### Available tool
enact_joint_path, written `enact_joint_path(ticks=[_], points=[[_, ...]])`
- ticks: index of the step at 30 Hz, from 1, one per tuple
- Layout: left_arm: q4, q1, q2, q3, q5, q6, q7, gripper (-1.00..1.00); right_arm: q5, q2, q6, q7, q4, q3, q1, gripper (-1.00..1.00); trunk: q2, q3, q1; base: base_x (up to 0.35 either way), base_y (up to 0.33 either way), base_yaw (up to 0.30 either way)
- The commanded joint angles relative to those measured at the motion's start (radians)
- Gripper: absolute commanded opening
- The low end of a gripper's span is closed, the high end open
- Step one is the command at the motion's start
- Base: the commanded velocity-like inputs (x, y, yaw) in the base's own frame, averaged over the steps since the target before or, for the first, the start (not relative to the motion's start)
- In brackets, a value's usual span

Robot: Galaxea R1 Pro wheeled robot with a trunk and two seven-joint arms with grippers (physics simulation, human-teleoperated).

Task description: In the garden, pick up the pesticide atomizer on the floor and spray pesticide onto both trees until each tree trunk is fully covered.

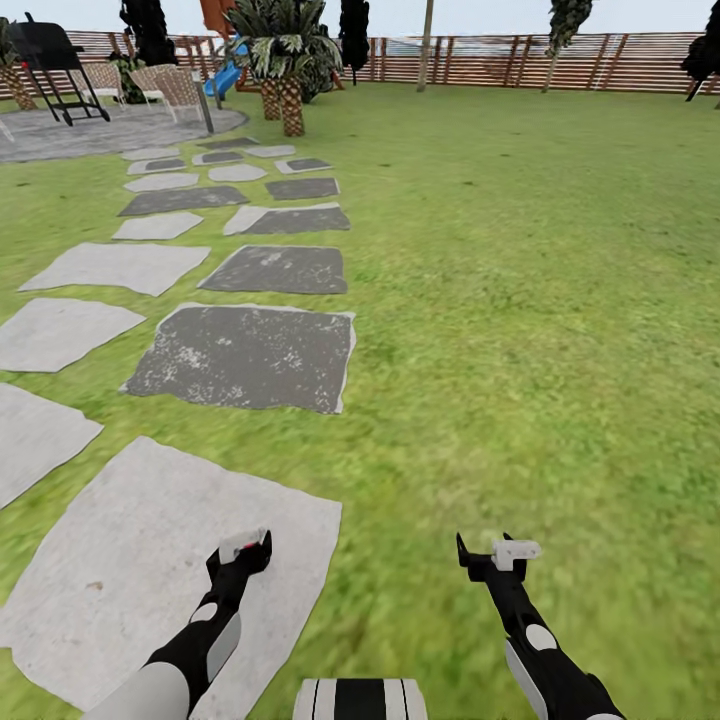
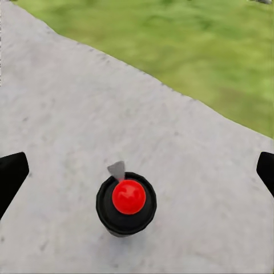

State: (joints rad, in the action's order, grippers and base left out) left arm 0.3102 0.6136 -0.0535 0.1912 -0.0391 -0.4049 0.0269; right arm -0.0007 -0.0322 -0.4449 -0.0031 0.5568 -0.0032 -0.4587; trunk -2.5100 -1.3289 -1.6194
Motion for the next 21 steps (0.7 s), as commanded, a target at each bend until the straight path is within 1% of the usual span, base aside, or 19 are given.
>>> enact_joint_path(ticks=[1,3,7,9,14,19,21], points=[[0.001,0.0,-0.001,0.001,-0.001,0.0,0.003,1.0,0.0,0.0,0.0,0.0,0.0,0.0,0.0,1.0,0.0,0.0,0.0,0.0,0.0,0.0],[0.002,0.0,-0.002,0.001,-0.01,-0.003,0.011,1.0,0.0,0.0,0.0,0.0,0.0,0.0,0.0,1.0,0.0,0.0,0.0,0.0,0.0,0.0],[-0.003,0.0,-0.006,-0.001,-0.065,-0.053,0.051,1.0,0.0,0.0,0.0,0.0,0.0,0.0,0.0,1.0,0.0,-0.001,0.0,0.0,0.0,0.0],[-0.006,0.0,-0.006,-0.002,-0.08,-0.07,0.061,1.0,0.0,0.0,0.0,0.0,0.0,0.0,0.0,1.0,0.0,-0.001,0.0,0.0,0.0,0.0],[-0.009,-0.001,-0.012,-0.004,-0.085,-0.082,0.066,1.0,0.0,0.0,0.0,0.0,0.0,0.0,0.0,1.0,0.0,-0.001,0.0,0.0,0.0,0.0],[-0.01,-0.001,-0.014,-0.004,-0.085,-0.084,0.067,1.0,0.0,0.0,0.0,0.0,0.0,0.0,0.0,1.0,-0.001,-0.026,-0.002,0.0,0.0,0.0],[-0.01,-0.002,-0.014,-0.004,-0.083,-0.084,0.067,1.0,0.0,0.0,0.0,0.0,0.0,0.0,0.0,1.0,-0.001,-0.029,-0.002,0.0,0.0,0.0]])
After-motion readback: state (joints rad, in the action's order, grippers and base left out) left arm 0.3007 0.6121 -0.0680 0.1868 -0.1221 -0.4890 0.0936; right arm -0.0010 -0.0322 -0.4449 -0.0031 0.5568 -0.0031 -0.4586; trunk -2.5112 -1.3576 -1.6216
